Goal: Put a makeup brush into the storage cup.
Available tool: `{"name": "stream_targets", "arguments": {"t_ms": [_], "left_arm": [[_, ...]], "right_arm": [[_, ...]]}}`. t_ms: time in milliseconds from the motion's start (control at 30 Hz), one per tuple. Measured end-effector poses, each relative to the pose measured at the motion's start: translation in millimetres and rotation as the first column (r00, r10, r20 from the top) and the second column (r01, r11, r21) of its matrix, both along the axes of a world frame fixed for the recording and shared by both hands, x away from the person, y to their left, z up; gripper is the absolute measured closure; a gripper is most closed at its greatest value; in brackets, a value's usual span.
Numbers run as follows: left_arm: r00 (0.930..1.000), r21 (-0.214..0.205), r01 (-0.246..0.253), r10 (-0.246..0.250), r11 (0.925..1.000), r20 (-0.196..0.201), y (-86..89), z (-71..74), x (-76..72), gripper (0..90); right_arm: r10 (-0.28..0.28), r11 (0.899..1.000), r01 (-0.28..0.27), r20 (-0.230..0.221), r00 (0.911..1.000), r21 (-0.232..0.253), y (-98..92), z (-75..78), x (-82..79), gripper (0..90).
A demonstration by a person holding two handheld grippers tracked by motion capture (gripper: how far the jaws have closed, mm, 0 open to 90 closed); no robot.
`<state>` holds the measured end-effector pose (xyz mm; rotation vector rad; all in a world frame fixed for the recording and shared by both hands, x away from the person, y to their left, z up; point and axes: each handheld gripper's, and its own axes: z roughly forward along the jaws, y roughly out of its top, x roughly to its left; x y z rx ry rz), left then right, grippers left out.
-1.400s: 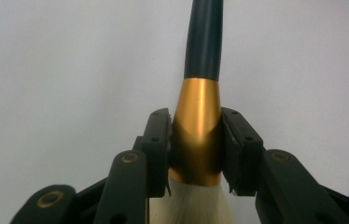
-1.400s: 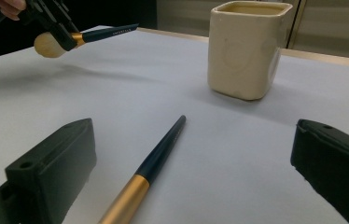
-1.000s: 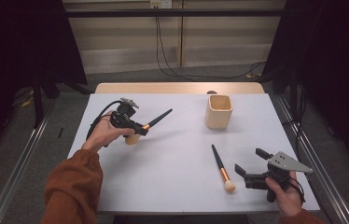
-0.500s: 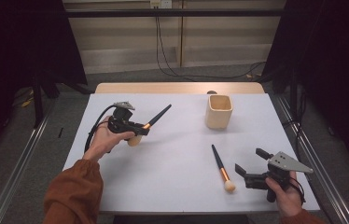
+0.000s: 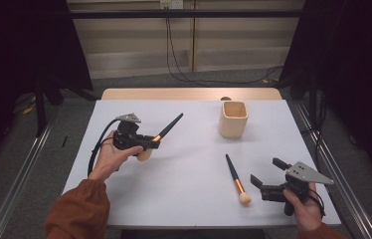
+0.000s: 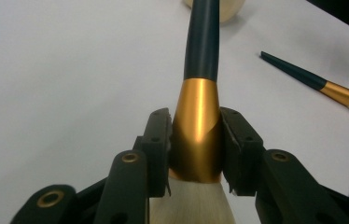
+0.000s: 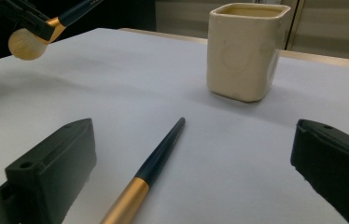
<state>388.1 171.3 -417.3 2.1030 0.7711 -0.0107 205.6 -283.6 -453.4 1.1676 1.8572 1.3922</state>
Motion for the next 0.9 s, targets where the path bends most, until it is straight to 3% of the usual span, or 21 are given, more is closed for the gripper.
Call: {"name": "stream_targets", "arguments": {"t_ms": [200, 500, 900], "left_arm": [[0.9997, -0.031, 0.013, -0.013, 0.9994, 0.023, -1.2, 3.4, -11.1, 65.7], [0.9972, -0.039, 0.063, -0.061, 0.9973, 0.044, -3.6, 8.4, -32.4, 65.8], [0.9940, -0.072, 0.108, -0.107, 0.9915, 0.023, -7.8, 8.4, -50.3, 65.9]], "right_arm": [[-0.008, 1.000, 0.008, -0.002, 1.0000, 0.002, -0.1, -0.1, 0.5, 0.1], [-0.002, 1.000, 0.002, 0.001, 1.0000, 0.004, 0.4, 0.2, 0.2, 0.1], [-0.007, 1.000, 0.007, 0.002, 1.0000, 0.014, -0.8, 0.6, -0.2, 0.1]]}}
